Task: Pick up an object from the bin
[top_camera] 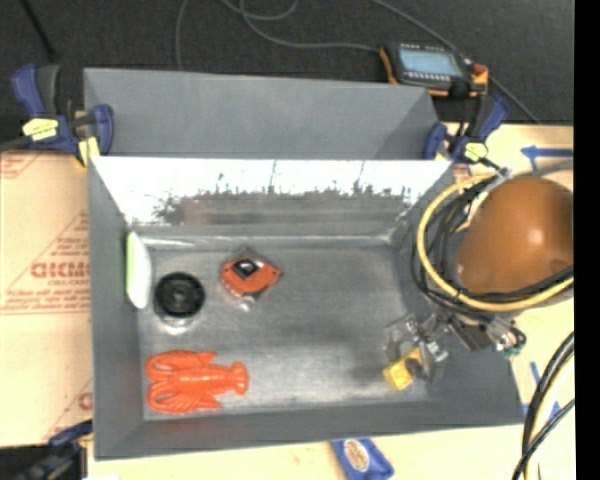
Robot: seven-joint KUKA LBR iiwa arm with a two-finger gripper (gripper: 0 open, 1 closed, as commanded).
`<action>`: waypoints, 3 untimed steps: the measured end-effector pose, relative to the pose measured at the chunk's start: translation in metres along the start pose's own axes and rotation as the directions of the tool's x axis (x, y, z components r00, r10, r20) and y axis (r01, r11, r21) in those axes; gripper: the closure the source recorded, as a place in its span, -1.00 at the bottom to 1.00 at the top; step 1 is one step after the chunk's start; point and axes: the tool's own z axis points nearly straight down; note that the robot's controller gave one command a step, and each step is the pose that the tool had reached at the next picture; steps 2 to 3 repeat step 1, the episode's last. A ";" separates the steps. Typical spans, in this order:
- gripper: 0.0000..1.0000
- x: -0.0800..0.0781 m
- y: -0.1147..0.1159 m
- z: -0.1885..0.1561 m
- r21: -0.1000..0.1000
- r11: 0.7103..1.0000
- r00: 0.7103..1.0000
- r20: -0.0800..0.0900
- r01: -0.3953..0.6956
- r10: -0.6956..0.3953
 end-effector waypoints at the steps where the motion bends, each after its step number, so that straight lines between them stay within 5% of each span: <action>1: 1.00 -0.001 0.000 -0.012 0.001 1.000 1.000 0.002 -0.001 0.001; 3: 1.00 -0.001 0.000 -0.012 0.001 1.000 1.000 0.002 -0.001 0.001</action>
Offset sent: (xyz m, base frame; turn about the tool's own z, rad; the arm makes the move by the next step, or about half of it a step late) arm -0.0001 -0.0001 0.0028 0.0000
